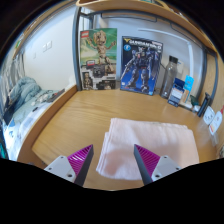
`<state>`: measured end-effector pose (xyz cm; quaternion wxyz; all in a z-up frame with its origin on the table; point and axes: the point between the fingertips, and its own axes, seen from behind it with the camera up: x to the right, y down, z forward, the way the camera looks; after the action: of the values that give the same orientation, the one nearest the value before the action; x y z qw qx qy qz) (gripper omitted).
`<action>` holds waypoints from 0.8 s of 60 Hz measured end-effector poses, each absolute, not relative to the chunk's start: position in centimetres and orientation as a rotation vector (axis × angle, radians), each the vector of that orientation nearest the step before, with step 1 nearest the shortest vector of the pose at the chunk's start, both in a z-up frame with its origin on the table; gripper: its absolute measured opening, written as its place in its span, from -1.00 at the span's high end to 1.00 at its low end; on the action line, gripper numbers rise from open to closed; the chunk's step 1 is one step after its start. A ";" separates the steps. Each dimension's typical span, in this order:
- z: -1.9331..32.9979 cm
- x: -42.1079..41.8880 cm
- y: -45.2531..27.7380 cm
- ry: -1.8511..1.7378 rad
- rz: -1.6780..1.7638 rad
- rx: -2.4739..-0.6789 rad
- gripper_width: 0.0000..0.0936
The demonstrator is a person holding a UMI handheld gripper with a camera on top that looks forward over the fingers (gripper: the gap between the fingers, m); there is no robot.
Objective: Fold towel
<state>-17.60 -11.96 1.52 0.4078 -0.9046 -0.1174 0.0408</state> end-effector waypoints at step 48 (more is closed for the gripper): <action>8.4 -13.7 -5.2 -0.130 0.221 -2.273 0.87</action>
<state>-13.73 -5.17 8.36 0.4140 -0.9045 -0.0518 0.0881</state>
